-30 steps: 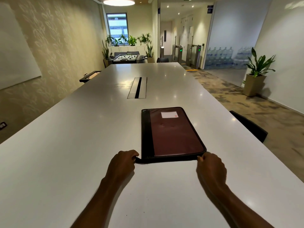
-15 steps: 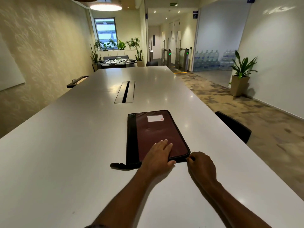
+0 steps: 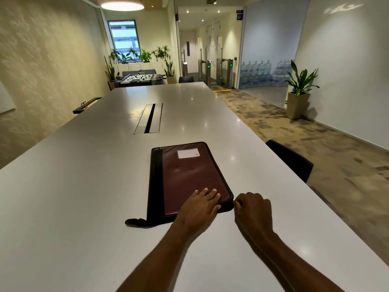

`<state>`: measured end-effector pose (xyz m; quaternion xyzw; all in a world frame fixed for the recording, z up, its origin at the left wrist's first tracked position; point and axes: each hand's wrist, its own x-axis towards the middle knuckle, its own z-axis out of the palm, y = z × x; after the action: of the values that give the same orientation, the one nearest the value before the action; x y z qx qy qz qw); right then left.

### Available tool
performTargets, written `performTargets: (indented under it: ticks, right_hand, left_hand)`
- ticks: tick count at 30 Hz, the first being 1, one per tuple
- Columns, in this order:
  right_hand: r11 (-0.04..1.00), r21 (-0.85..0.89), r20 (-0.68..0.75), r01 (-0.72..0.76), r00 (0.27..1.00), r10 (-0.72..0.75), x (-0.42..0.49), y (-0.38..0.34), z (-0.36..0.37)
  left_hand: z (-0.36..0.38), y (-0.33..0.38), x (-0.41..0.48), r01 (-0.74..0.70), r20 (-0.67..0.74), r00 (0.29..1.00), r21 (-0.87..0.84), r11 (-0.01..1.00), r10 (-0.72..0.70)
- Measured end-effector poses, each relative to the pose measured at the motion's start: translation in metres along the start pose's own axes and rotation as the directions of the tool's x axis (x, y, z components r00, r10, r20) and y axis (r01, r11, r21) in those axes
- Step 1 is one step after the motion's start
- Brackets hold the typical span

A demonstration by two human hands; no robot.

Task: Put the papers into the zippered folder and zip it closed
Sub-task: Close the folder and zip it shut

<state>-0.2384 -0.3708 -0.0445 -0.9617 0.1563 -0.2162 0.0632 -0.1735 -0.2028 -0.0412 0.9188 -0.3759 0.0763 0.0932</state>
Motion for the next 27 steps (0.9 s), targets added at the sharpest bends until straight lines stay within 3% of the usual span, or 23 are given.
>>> performTargets:
  ticks: [8, 19, 27]
  right_hand:
    - [1.000, -0.018, -0.009, 0.012, 1.000, -0.012, 0.041, 0.007, 0.010]
    - [0.998, 0.043, 0.061, 0.053, 0.997, -0.056, 0.121, -0.012, 0.028]
    - [0.998, 0.050, 0.112, 0.024, 0.993, -0.030, 0.166, -0.024, 0.045]
  left_hand:
    - [0.002, 0.001, 0.000, -0.033, -0.040, 0.999, 0.025, 0.999, 0.034]
    - [0.004, 0.002, -0.003, -0.085, -0.232, 0.966, 0.123, 0.989, 0.112]
    - [0.004, 0.002, -0.003, -0.085, -0.212, 0.969, 0.203, 0.975, 0.129]
